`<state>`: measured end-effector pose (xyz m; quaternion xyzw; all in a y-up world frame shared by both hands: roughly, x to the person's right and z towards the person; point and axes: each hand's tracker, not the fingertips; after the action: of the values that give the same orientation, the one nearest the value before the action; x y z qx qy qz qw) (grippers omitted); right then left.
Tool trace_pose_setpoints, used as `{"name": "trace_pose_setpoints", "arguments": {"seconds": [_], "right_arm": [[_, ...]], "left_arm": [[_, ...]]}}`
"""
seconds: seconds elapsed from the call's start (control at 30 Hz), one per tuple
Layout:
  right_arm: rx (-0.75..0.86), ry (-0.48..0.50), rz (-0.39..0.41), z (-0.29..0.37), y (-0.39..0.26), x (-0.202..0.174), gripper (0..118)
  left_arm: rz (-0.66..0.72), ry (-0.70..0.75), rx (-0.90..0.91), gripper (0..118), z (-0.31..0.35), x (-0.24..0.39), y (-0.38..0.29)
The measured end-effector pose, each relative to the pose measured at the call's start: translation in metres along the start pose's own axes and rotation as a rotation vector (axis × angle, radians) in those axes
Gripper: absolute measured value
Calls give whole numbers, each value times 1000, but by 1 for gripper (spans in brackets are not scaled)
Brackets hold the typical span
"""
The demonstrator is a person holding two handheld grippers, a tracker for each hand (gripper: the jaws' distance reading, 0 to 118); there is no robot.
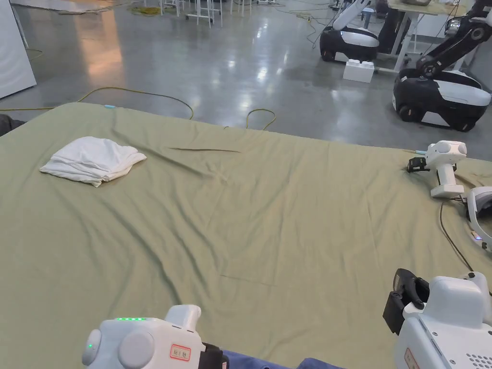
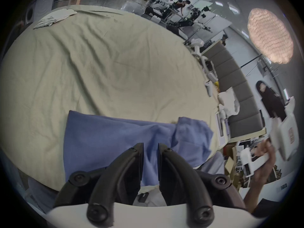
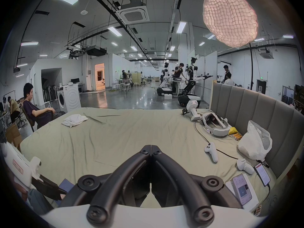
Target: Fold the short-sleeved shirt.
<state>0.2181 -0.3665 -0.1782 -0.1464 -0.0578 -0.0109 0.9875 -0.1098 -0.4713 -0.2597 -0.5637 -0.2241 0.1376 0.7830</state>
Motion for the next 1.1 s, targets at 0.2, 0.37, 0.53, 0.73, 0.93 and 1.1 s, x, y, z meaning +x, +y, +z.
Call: {"name": "trace_pose_setpoints", "arguments": {"seconds": [0.2, 0.37, 0.53, 0.73, 0.93, 1.1], "right_arm": [[-10, -4, 5, 1, -2, 0, 0], [-19, 4, -12, 1, -5, 2, 0], [-21, 2, -12, 1, -4, 3, 0], [-20, 2, -9, -1, -3, 4, 0], [-17, 7, -15, -2, -2, 6, 0], [-10, 8, -20, -3, 1, 6, 0]], "left_arm": [[-2, -31, -60, 16, -48, 5, -9], [-85, -91, -10, 16, -70, 29, -19], [-1, -92, -30, 16, -83, 21, -20], [-5, -133, -19, 16, -43, 11, -13], [-12, -111, 173, 51, 36, -33, 0], [81, -85, 182, 59, 59, -100, 6]]}}
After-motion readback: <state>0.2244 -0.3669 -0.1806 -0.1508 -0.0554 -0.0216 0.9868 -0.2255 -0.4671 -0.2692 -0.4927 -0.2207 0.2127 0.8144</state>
